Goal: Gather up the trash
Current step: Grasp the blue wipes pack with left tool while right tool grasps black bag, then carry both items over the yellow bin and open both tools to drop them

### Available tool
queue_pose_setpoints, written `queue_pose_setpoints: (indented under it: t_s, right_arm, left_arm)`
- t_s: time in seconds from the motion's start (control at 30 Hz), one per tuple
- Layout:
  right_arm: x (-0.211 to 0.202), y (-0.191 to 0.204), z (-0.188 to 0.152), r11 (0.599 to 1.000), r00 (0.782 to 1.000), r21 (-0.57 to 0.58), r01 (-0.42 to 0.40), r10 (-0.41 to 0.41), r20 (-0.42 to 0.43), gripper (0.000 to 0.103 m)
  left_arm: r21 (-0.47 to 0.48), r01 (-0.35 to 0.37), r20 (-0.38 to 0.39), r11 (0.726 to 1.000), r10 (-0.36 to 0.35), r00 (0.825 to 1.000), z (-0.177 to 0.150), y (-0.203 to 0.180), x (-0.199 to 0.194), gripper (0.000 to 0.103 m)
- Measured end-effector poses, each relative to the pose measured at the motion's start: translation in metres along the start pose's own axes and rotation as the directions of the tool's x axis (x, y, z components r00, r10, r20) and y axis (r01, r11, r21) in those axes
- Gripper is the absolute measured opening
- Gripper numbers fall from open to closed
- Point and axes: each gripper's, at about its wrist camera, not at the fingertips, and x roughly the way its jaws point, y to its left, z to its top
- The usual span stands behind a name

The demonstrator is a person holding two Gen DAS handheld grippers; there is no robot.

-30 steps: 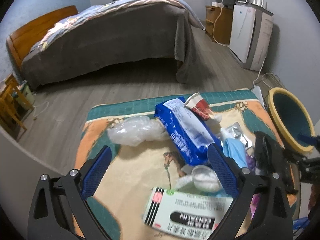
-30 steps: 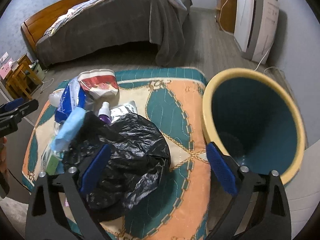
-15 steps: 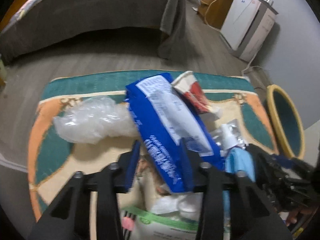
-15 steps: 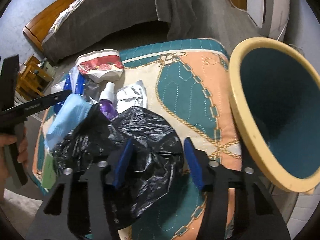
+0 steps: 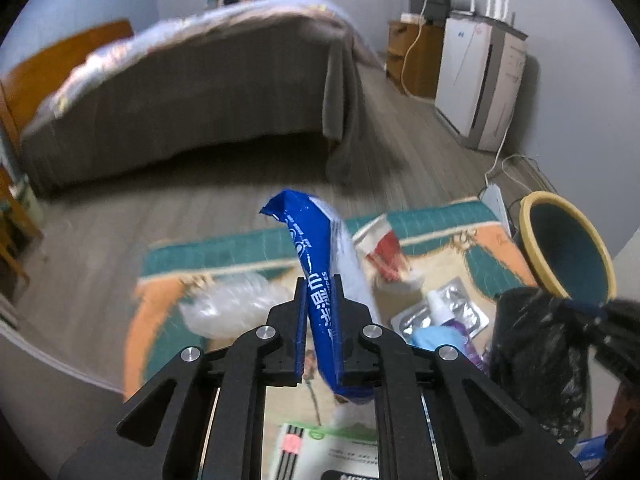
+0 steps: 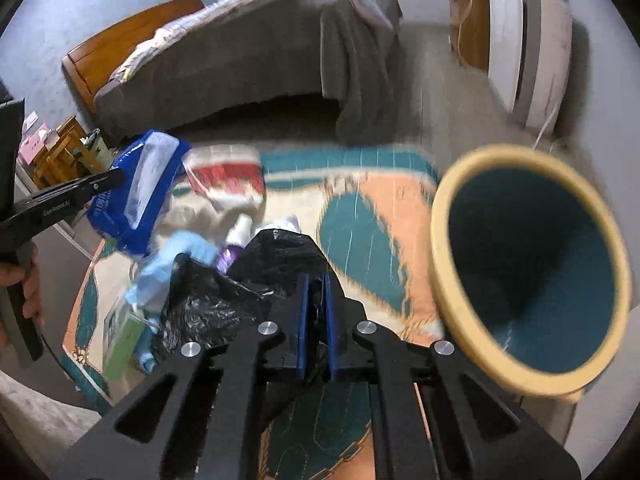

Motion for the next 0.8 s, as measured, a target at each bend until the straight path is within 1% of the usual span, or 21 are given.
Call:
queue_pose_setpoints:
  t_s: [0.03,0.13,0.23,0.27,0.37,0.5,0.57,0.7,0.8]
  right_arm:
    - [-0.005,0.001,0.003,1.0,1.0,-0.012,0.012,-0.012,0.017,0.007]
    - [-0.021,0.007,0.012,0.998,0.996,-0.044,0.039,-0.036,0.076,0.007]
    - [-0.039,0.008,0.02,0.996,0.99,-0.061,0.067,-0.059,0.128,0.007]
    - [-0.042,0.009,0.024,0.995,0.988,-0.064,0.071,-0.062,0.142,0.007]
    - [-0.06,0.006,0.033,0.994,0.978,-0.058,0.088,-0.076,0.195,0.007]
    - [-0.079,-0.011,0.043,0.989,0.961,-0.028,0.146,-0.135,0.243,0.007]
    - [-0.087,-0.024,0.047,0.982,0.948,-0.01,0.187,-0.178,0.265,0.007]
    - [-0.097,-0.056,0.051,0.964,0.923,0.031,0.263,-0.261,0.281,0.007]
    - [-0.099,-0.082,0.047,0.951,0.912,0.08,0.298,-0.308,0.272,0.007]
  left_arm:
    - [0.022,-0.017,0.024,1.0,0.016,1.0,0.002,-0.002,-0.008,0.011]
    - [0.048,-0.039,0.064,0.998,0.036,0.997,0.009,-0.003,-0.019,0.011]
    - [0.084,-0.084,0.117,0.993,0.074,0.99,0.016,-0.005,-0.033,0.011]
    - [0.094,-0.098,0.147,0.991,0.084,0.986,0.021,-0.006,-0.041,0.011]
    - [0.114,-0.099,0.202,0.988,0.075,0.977,0.031,-0.015,-0.055,0.011]
    - [0.141,-0.054,0.238,0.989,0.02,0.971,0.041,-0.04,-0.063,0.011]
    - [0.161,-0.027,0.25,0.987,-0.014,0.968,0.048,-0.058,-0.064,0.011]
    - [0.198,0.046,0.243,0.979,-0.095,0.965,0.057,-0.095,-0.057,0.011]
    - [0.238,0.086,0.23,0.967,-0.143,0.963,0.058,-0.126,-0.049,0.011]
